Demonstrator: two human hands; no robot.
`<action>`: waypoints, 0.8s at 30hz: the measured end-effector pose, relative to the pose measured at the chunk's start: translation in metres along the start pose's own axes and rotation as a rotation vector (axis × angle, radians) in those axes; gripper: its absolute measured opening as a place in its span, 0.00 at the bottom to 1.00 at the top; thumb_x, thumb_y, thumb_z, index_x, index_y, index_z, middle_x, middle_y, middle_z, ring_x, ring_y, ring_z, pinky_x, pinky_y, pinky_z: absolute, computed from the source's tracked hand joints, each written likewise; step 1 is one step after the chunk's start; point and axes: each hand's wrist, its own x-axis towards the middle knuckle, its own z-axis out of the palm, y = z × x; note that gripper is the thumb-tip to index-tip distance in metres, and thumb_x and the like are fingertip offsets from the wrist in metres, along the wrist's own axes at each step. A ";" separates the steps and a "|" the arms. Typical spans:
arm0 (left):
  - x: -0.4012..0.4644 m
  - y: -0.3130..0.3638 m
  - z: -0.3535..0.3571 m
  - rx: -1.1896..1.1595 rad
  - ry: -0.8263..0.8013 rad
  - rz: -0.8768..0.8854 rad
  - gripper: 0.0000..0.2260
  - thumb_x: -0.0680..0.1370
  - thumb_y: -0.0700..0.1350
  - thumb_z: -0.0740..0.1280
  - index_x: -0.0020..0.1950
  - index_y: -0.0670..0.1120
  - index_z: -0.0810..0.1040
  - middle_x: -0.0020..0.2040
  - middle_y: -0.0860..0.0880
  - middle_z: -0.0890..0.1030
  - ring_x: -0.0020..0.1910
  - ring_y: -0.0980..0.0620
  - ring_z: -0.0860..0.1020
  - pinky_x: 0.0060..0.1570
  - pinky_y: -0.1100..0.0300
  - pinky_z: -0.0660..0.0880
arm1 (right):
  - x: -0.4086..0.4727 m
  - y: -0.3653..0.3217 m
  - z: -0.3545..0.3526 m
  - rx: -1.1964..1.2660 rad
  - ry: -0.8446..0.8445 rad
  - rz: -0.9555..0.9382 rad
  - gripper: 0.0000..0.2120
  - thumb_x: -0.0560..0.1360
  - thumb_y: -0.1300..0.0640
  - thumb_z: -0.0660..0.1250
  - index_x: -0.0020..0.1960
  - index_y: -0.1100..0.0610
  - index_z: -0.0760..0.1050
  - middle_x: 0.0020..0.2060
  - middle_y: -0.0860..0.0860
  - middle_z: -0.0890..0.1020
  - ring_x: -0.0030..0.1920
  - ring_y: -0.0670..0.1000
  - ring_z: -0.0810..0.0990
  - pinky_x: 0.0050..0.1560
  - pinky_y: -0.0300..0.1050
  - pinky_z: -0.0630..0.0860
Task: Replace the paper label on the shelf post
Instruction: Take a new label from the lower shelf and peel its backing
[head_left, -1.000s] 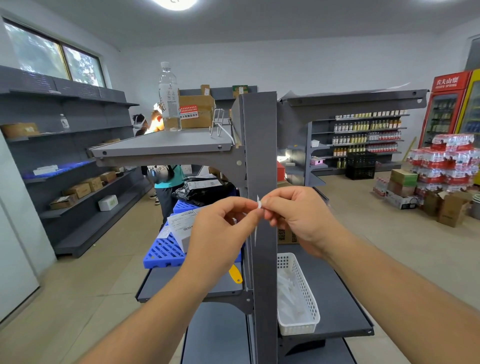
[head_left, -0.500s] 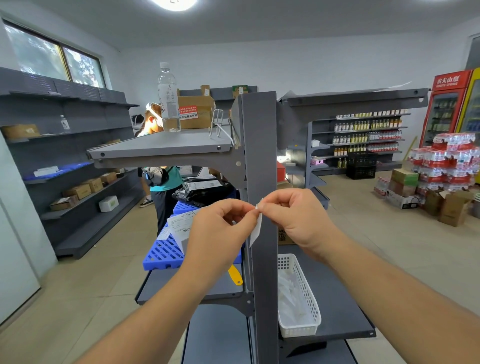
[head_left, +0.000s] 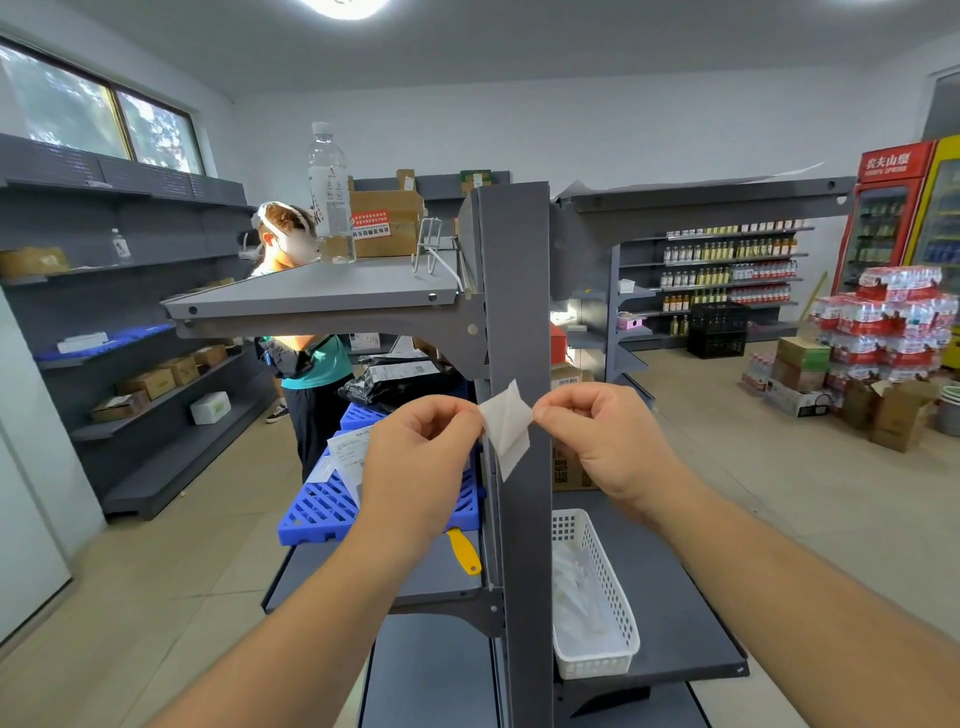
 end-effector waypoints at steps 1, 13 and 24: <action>0.001 0.000 0.000 -0.012 0.010 -0.015 0.09 0.79 0.40 0.68 0.41 0.49 0.86 0.37 0.54 0.85 0.33 0.66 0.78 0.27 0.73 0.71 | 0.000 0.002 -0.002 0.005 0.016 0.006 0.08 0.79 0.61 0.70 0.43 0.55 0.85 0.24 0.42 0.76 0.26 0.39 0.71 0.32 0.30 0.71; 0.011 0.002 0.005 -0.109 0.133 -0.016 0.07 0.78 0.38 0.69 0.44 0.44 0.86 0.28 0.62 0.80 0.28 0.67 0.75 0.29 0.75 0.71 | 0.009 0.035 -0.027 0.026 0.131 0.119 0.10 0.80 0.61 0.69 0.41 0.59 0.85 0.26 0.52 0.72 0.31 0.52 0.68 0.37 0.47 0.68; 0.011 -0.005 0.002 -0.080 0.155 -0.006 0.10 0.79 0.39 0.68 0.41 0.48 0.85 0.32 0.61 0.83 0.30 0.67 0.77 0.31 0.75 0.73 | 0.026 0.127 -0.060 -0.217 0.269 0.322 0.17 0.75 0.59 0.69 0.27 0.56 0.75 0.24 0.47 0.71 0.30 0.50 0.68 0.34 0.46 0.67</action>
